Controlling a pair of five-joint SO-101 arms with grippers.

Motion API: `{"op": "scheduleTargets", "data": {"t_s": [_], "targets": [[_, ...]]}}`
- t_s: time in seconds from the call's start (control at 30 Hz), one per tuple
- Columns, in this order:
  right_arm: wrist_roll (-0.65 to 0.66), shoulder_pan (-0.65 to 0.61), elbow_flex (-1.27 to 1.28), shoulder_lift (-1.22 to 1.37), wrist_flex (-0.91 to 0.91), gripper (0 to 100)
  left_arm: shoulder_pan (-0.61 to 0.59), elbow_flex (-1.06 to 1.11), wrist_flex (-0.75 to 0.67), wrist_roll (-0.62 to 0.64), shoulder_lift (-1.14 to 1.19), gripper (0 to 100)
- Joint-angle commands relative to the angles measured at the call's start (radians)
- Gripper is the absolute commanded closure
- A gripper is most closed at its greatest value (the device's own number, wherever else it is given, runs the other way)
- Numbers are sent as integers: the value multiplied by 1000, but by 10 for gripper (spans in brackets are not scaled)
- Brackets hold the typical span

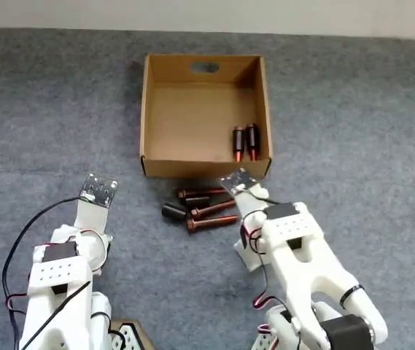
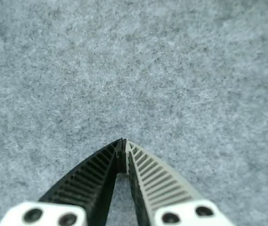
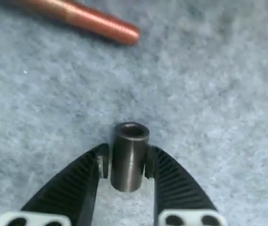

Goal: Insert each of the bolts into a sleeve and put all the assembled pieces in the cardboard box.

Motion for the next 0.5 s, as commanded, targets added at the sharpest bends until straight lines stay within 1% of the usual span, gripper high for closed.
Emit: {"op": "scheduleTargets", "data": {"t_s": [0.0, 0.1, 0.2, 0.3, 0.33, 0.47], "targets": [[2, -30, -39, 10, -28, 877, -15, 1, -14, -8, -7, 990], [2, -25, -35, 12, -27, 906, -15, 1, -14, -8, -7, 990], [6, -25, -5, 2, -28, 991, -15, 1, -14, -8, -7, 990], [3, -18, 2, -16, -19, 993, -15, 1, -14, -8, -7, 990], [3, 2, -4, -41, 2, 994, -15, 1, -14, -8, -7, 990], [2, 91, -125, -255, 133, 994, -15, 1, -14, -8, -7, 990]]}}
